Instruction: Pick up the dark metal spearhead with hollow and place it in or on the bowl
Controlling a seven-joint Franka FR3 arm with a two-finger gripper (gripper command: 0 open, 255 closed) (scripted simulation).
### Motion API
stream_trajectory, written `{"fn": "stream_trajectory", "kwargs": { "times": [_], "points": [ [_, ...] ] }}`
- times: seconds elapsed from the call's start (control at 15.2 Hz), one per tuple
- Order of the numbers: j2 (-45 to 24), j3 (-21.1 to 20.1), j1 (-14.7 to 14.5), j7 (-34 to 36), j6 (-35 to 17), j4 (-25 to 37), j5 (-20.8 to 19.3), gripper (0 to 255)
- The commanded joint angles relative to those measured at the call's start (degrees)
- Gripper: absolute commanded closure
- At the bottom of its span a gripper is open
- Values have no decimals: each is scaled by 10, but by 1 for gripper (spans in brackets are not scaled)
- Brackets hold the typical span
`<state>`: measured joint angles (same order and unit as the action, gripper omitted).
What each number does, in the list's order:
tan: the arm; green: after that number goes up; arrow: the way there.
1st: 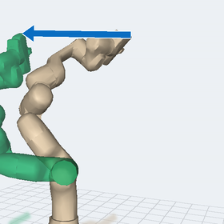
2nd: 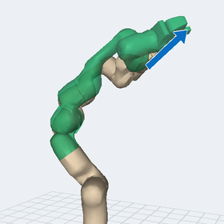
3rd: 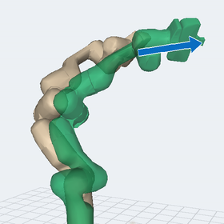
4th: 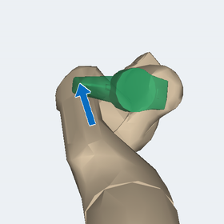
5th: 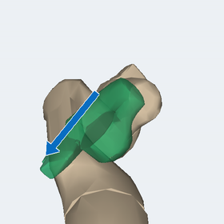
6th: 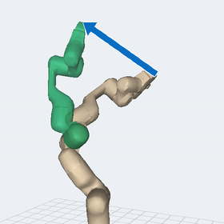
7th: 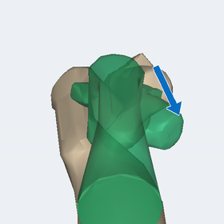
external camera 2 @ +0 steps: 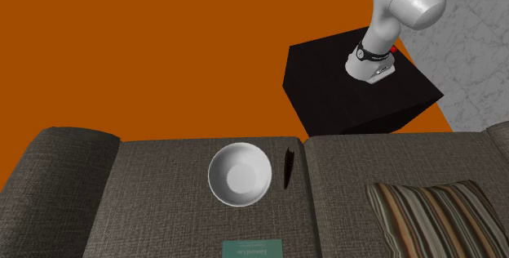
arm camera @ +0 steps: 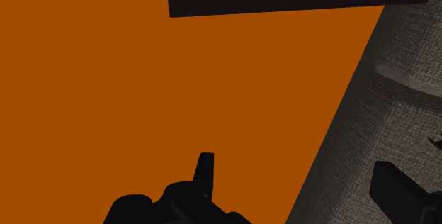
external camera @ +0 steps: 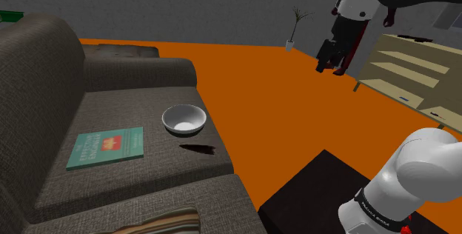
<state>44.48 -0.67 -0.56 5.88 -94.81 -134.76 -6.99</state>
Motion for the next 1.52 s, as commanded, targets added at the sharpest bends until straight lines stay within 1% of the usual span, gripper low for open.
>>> {"fn": "stream_trajectory", "kwargs": {
  "times": [0.0, 0.33, 0.73, 1.06, 1.45],
  "points": [
    [0, 0, 0, 0, 0, 0, 0, 0],
    [-55, 1, -31, -36, -99, -33, 10, 0],
    [-138, -2, -67, -81, -213, -53, 24, 0],
    [-217, -7, -97, -122, -302, -54, 37, 0],
    [-319, -18, -131, -173, -398, -37, 54, 0]
  ]
}}
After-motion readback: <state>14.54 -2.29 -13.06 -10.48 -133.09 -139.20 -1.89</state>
